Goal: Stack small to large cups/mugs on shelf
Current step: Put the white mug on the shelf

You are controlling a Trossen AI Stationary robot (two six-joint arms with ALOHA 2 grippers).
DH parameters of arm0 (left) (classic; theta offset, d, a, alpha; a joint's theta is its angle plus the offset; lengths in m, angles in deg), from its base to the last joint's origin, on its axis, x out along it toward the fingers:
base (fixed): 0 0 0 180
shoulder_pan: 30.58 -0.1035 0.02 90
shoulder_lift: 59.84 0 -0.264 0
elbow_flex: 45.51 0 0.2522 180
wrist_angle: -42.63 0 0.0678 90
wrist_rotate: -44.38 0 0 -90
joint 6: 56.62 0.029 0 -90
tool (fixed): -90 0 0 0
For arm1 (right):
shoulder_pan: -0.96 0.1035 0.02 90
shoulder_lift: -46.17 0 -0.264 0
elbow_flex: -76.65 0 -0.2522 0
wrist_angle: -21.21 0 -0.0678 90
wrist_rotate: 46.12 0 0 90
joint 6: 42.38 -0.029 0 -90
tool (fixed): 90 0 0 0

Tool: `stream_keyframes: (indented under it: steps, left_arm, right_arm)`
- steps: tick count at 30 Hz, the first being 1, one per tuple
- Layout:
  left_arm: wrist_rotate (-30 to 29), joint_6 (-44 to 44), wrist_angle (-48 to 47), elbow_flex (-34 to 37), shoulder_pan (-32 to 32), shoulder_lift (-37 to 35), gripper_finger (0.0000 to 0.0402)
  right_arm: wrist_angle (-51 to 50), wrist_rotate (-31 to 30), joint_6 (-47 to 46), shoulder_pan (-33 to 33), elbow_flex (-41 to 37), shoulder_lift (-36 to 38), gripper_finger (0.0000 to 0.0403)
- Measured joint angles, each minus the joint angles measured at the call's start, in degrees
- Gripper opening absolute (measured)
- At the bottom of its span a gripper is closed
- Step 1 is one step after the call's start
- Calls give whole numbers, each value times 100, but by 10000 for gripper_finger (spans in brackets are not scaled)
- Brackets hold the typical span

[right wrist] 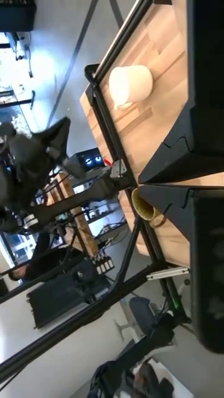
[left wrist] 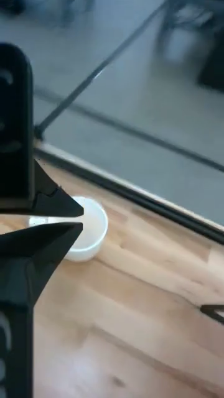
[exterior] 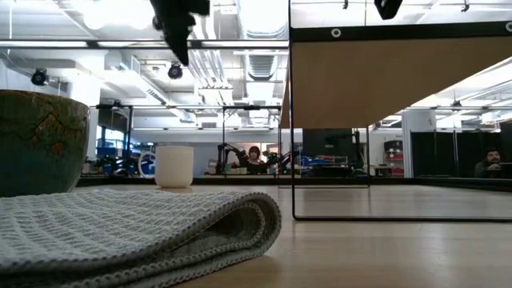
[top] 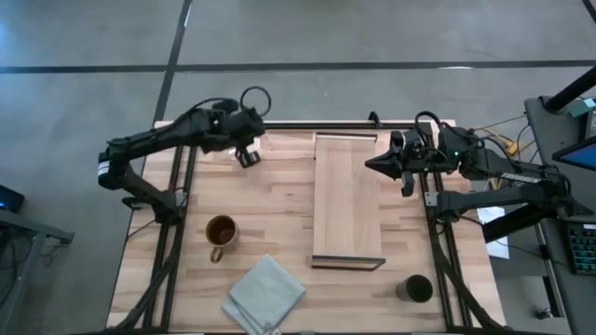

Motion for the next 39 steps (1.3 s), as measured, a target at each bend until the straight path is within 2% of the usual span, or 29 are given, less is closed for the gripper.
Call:
stream_keyframes:
  steps: [4, 10, 15, 17, 24, 29, 39]
  left_arm:
    - [609, -213, 119, 58, -463, 144, 51]
    - [760, 312, 112, 75, -866, 604, 90]
    - [1962, 856, 106, 82, -1244, 1184, 108]
    - [2243, 1022, 100, 84, -1367, 1427, 109]
    - [2265, 1120, -76, 82, -1711, 1922, 109]
    - [2809, 1118, -145, 82, -1859, 1997, 109]
    - [2800, 1118, 52, 132, -2003, 2164, 109]
  right_arm:
    - [0, 0, 37, 0, 0, -17, 9]
    - [7, -2, 4, 0, -2, -11, 9]
    - [20, -3, -7, 0, -5, -16, 9]
    - [20, -4, -7, 0, -5, -17, 9]
    - [24, -9, -7, 0, -7, -15, 9]
    - [22, -24, -7, 0, -7, -15, 9]
    - [24, -26, -7, 0, -7, -22, 9]
